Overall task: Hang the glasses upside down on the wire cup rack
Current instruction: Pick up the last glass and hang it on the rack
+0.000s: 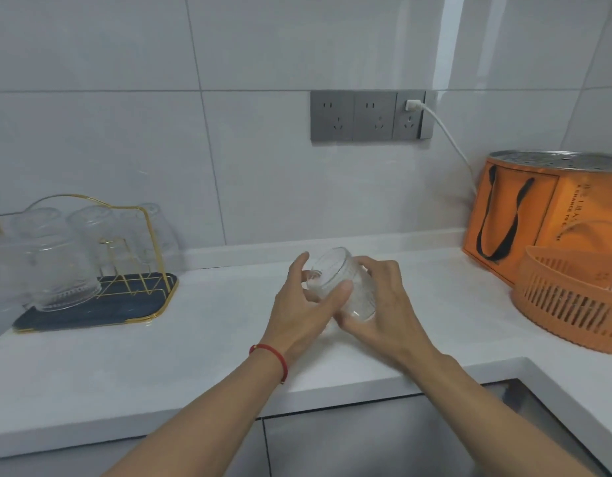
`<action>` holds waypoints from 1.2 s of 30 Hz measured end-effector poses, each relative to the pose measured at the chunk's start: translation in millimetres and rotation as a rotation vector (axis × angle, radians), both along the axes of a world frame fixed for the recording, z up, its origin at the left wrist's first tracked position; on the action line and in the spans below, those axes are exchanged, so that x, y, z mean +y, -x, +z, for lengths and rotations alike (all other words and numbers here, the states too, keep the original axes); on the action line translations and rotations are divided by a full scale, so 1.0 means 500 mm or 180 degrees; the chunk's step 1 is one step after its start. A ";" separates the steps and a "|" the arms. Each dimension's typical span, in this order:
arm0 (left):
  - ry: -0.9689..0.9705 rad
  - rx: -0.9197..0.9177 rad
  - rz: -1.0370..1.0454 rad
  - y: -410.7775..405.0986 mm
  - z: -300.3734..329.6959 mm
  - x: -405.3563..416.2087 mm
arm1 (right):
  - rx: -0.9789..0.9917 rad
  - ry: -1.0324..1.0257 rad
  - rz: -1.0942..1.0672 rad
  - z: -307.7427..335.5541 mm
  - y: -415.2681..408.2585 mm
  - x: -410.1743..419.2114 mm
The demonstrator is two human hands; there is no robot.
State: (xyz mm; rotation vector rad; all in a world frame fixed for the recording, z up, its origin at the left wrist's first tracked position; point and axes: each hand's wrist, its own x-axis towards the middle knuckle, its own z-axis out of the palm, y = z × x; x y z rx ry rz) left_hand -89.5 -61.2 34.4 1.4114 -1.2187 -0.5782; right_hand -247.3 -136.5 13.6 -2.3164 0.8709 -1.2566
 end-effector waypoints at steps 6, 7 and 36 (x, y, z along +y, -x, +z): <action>0.0292 0.1280 0.0298 -0.117 0.026 0.097 | -0.0085 -0.1121 0.0914 0.032 -0.125 0.083; 0.0357 0.1411 0.0159 -0.142 0.030 0.116 | -0.0190 -0.1523 0.1130 0.041 -0.152 0.099; -0.1213 -0.2665 0.1522 -0.420 -0.090 0.264 | 0.1647 0.0337 0.0951 0.249 -0.654 0.151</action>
